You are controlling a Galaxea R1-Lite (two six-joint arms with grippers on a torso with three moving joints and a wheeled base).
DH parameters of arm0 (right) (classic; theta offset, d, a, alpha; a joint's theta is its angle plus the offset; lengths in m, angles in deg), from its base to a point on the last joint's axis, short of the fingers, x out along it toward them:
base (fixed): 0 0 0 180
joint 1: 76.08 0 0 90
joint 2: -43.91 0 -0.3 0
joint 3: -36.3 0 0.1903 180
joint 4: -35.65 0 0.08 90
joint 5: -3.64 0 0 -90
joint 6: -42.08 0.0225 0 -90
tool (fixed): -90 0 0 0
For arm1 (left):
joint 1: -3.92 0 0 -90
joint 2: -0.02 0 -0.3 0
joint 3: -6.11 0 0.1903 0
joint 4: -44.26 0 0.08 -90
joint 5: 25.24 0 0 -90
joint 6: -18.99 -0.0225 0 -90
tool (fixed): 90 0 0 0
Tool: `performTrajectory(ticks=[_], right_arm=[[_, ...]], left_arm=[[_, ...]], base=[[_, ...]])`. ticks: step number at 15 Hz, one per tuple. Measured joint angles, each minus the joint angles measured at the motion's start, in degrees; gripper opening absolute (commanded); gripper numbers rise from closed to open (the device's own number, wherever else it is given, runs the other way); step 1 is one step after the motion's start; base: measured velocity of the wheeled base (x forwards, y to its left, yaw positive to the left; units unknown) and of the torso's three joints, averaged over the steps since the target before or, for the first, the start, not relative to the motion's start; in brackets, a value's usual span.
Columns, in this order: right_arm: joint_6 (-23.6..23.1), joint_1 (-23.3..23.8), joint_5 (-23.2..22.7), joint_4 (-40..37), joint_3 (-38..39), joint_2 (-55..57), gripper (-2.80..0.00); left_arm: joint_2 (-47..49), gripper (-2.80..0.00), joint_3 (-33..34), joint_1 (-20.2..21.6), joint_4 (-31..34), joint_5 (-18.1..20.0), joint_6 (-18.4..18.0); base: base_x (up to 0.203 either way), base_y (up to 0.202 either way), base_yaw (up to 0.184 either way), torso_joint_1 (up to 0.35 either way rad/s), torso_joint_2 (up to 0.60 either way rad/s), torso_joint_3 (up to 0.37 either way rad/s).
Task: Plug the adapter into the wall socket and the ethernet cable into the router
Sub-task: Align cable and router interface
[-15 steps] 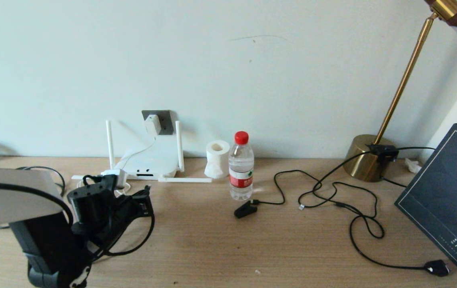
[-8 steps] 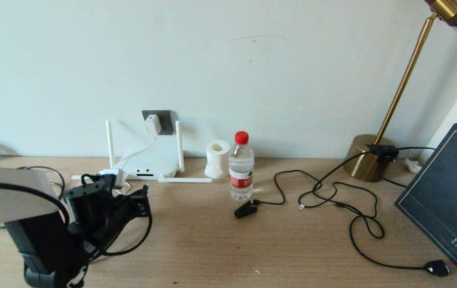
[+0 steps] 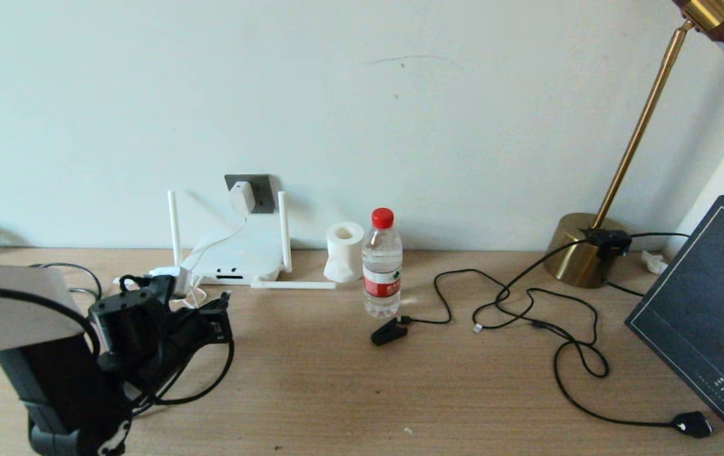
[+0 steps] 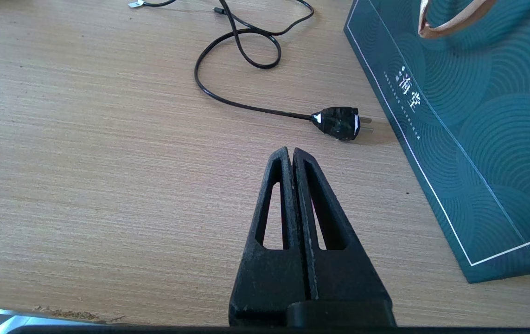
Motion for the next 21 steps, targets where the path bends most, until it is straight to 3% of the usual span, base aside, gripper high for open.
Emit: performTrajectory(ticks=[21], right_arm=[[0.05,0.00,-0.02,0.02,0.00,0.00,-2.80]], left_arm=[[-0.18,-2.80,-2.01,2.59,0.07,3.54,-0.50]], base=[[0.000,0.000,0.000,0.000,0.00,0.000]])
